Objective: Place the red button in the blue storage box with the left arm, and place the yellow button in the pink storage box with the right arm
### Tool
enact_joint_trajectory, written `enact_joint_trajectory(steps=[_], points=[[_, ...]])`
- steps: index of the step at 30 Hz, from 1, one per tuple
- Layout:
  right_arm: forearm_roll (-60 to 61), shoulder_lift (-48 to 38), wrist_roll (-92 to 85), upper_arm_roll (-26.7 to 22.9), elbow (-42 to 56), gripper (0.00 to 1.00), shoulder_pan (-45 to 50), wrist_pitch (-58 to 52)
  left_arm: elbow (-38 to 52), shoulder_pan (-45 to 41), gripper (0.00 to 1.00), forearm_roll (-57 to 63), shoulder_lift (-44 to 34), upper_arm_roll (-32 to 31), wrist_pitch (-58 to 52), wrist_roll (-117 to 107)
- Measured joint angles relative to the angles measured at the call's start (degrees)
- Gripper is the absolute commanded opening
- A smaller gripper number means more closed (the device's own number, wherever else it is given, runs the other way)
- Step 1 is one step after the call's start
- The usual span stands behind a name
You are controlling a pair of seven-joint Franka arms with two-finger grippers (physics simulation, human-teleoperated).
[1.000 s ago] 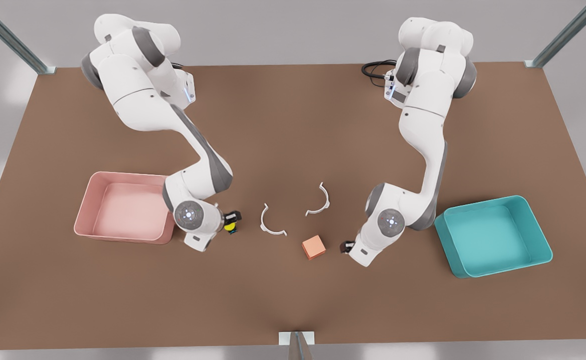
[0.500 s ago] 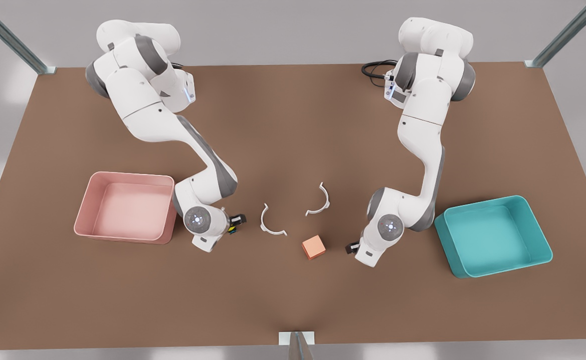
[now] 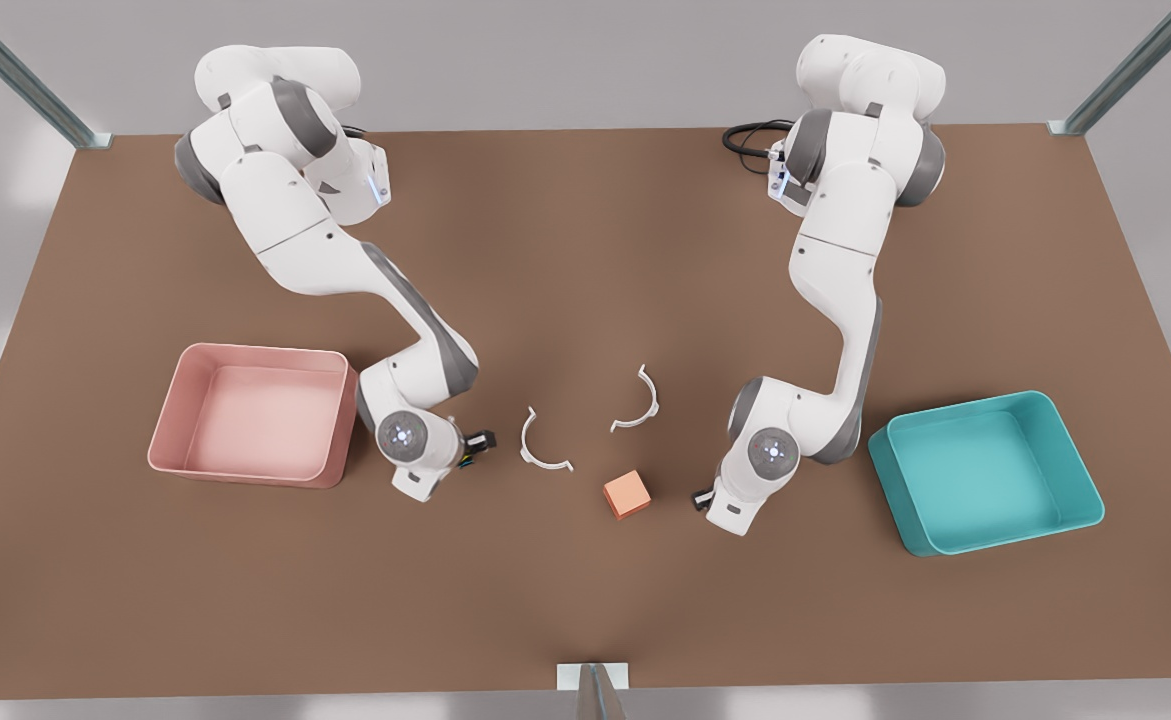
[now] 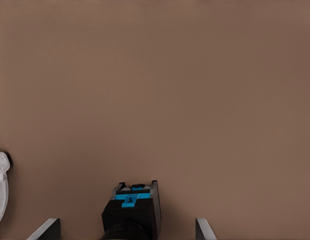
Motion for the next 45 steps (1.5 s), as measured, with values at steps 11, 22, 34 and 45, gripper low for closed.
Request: enact_joint_trajectory(steps=[11, 22, 34, 45], points=[[0.0, 1.4, 0.0, 0.0, -0.8, 0.59, -0.3, 4.5, 0.1, 0.2, 0.55, 1.1, -2.6, 0.0, 0.1, -1.4], [0.1, -1.0, -0.6, -0.3, 0.4, 0.51, -1.1, 4.6, -0.1, 10.5, 0.55, 1.2, -15.7, 2.4, -10.5, 1.5], [-0.7, -12.6, -3.8, 0.0, -0.4, 0.24, -13.5, -3.6, -1.9, 30.6, 0.56, 1.0, -11.8, 2.4, -19.5, 25.3], [-2.0, -22.8, -12.7, 0.4, -19.1, 0.24, -29.9, -6.6, -1.6, 28.5, 1.0, -0.1, -20.9, 2.2, -21.7, 39.2]])
